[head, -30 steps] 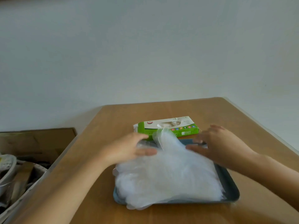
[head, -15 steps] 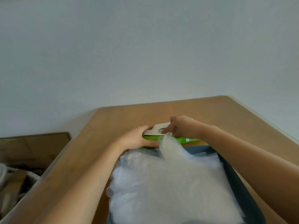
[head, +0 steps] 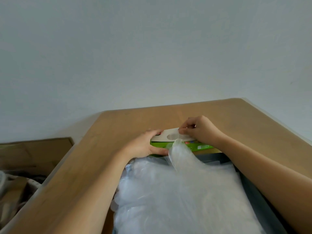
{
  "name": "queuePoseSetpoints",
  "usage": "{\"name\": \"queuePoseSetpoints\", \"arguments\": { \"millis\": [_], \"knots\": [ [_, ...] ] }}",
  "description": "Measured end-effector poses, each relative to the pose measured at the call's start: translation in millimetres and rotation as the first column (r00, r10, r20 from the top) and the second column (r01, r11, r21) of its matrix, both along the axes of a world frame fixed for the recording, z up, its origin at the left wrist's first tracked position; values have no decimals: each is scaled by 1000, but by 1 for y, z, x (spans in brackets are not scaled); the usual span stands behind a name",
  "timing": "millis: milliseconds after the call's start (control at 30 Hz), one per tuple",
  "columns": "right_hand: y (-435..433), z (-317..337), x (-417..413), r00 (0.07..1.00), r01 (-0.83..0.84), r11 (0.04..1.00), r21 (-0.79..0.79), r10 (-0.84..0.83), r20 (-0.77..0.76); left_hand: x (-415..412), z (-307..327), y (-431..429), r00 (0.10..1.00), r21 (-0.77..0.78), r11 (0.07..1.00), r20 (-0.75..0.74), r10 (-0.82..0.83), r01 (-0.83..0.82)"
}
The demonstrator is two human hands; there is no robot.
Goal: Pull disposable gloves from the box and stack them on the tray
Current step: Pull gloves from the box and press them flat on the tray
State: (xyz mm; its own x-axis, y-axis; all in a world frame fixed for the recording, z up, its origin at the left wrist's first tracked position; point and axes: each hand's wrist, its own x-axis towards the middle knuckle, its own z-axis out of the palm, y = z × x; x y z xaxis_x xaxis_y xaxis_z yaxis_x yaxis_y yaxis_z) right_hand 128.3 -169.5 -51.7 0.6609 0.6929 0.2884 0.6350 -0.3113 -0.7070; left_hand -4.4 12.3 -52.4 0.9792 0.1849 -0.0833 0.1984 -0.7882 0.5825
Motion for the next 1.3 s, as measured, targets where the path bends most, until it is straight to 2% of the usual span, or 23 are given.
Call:
{"name": "queuePoseSetpoints", "arguments": {
  "millis": [100,167,233,333,400,467,500,567,633,700,767,900,1000,1100,1200,1300],
  "knots": [
    [-2,3,2,978,68,991,112,-44,-202,1,-1,3,1000,-23,1000,-4,8,-8],
    [-6,7,4,908,122,956,267,1,-420,2,-2,4,1000,-34,999,-3,5,-5],
    [-12,13,9,819,174,885,432,113,-562,3,-2,5,1000,-46,999,8,1,0],
    [-25,34,15,725,173,761,625,332,-604,2,-2,4,1000,-59,998,1,-4,4],
    [-36,54,11,699,117,728,676,423,-577,0,0,1,1000,-9,1000,-17,4,-4],
    [-49,77,-2,718,23,768,640,432,-545,-3,13,-6,999,85,996,-35,8,-5],
    [-54,86,-10,734,-12,806,592,409,-542,-7,24,-11,1000,83,997,-7,5,-4],
    [-58,96,-27,771,-41,870,491,340,-539,-19,49,-20,989,-120,990,136,-53,69],
    [-61,99,-45,799,-54,911,410,286,-530,-33,74,-32,950,-357,906,286,-124,226],
    [-62,96,-58,802,-58,929,365,261,-537,-41,89,-46,936,-419,860,311,-166,292],
    [-65,92,-66,758,-84,935,344,284,-587,-45,94,-64,931,-441,845,328,-163,303],
    [-78,88,-86,555,-183,922,340,383,-739,-57,94,-95,897,-564,806,431,100,181],
    [-87,78,-104,521,-137,938,318,341,-782,-65,90,-99,881,-601,797,405,244,56],
    [-103,63,-118,504,-180,907,380,417,-756,-75,86,-96,857,-680,730,334,393,-69],
    [-119,47,-135,604,-322,905,277,422,-676,-83,85,-93,851,-719,678,251,460,-154],
    [-122,34,-160,838,-289,956,52,279,-468,-91,85,-90,852,-797,583,188,488,-158]
  ]
}}
